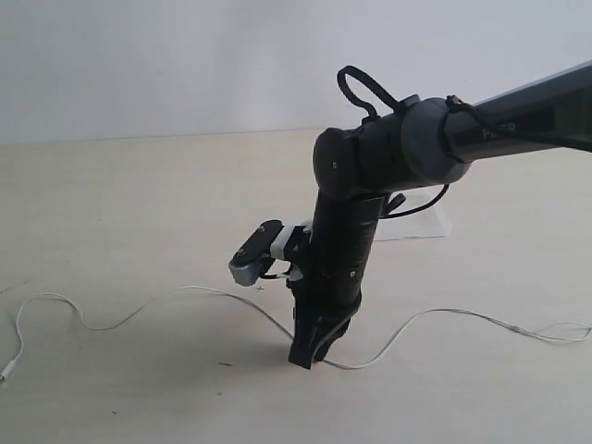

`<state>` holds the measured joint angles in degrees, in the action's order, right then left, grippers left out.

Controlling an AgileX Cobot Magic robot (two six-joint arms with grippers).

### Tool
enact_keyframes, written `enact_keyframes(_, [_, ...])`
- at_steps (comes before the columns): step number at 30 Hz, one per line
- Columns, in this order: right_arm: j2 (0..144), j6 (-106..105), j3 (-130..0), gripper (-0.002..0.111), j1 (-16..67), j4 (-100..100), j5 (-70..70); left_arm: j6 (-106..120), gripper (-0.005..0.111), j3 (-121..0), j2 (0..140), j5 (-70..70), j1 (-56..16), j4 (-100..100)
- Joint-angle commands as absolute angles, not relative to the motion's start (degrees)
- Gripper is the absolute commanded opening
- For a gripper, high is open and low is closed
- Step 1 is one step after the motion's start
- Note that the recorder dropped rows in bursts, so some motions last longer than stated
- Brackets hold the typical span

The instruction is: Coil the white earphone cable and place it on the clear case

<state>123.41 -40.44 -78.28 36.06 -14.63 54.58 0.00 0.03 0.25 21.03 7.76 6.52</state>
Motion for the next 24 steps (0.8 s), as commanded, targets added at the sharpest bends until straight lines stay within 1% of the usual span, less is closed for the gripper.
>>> enact_keyframes(1, [126.0,-37.6,-77.3,0.0,36.0,-7.5,52.6,0.0,0.0,0.0,0.0,20.6,7.9,6.7])
enact_keyframes(9, [126.0,-28.1,-77.7,0.0,36.0,1.5,51.8,0.0,0.0,0.0,0.0,20.6,7.9,6.7])
enact_keyframes(15, [124.9,-28.1,-77.7,0.0,36.0,1.6,51.8,0.0,0.0,0.0,0.0,20.6,7.9,6.7])
enact_keyframes(24, [117.1,-32.0,-77.7,0.0,36.0,-3.2,50.7,0.0,0.0,0.0,0.0,20.6,7.9,6.7])
